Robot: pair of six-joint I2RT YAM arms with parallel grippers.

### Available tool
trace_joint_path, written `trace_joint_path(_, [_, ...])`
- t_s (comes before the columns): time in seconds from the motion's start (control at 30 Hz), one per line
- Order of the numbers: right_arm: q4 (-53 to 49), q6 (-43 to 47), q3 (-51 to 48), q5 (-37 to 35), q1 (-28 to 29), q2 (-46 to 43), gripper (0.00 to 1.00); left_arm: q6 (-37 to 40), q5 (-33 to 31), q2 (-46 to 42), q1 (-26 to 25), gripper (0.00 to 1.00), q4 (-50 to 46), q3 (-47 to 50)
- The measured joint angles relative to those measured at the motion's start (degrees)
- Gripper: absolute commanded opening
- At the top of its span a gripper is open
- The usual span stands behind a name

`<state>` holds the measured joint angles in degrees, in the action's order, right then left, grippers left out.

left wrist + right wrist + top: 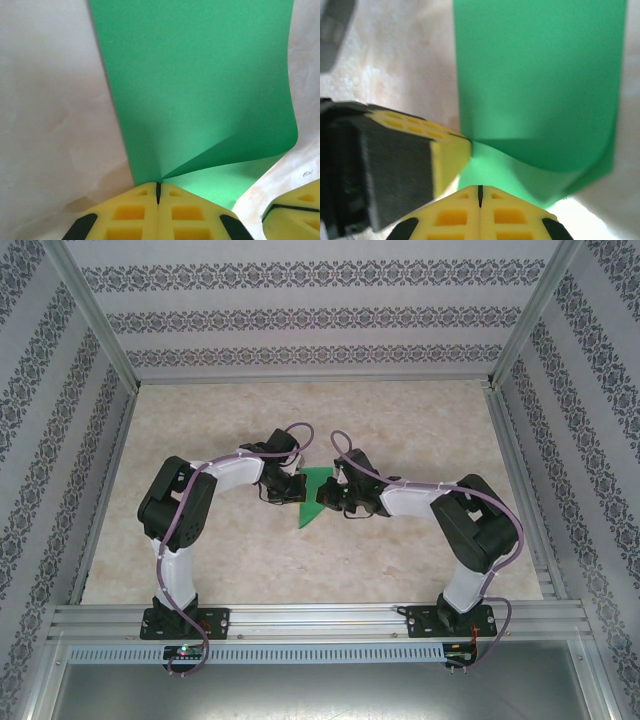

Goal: Fold a paper plane with a square sheet of paper (pick it up from the middle)
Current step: Third fold the triangle at the center of the table.

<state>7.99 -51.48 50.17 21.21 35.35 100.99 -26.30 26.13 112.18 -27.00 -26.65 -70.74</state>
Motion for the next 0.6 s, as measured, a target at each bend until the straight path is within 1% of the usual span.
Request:
trace_joint_path(0.27, [0.09, 0.04, 0.28, -0.02, -0.85, 3.87, 0.0, 0.42, -0.04, 0.02, 0.0, 0.0, -0.11, 0.0])
trace_joint_path(0.47, [3.43, -0.61, -2.97, 0.5, -2.62, 3.3, 0.0, 0.42, -0.33, 0.02, -0.07, 0.0, -0.15, 0.0])
trace_joint_path(0.6, [3.87, -0.72, -6.38, 0.22, -5.33, 0.46, 0.0, 0.42, -0.46, 0.02, -0.07, 0.0, -0.17, 0.0])
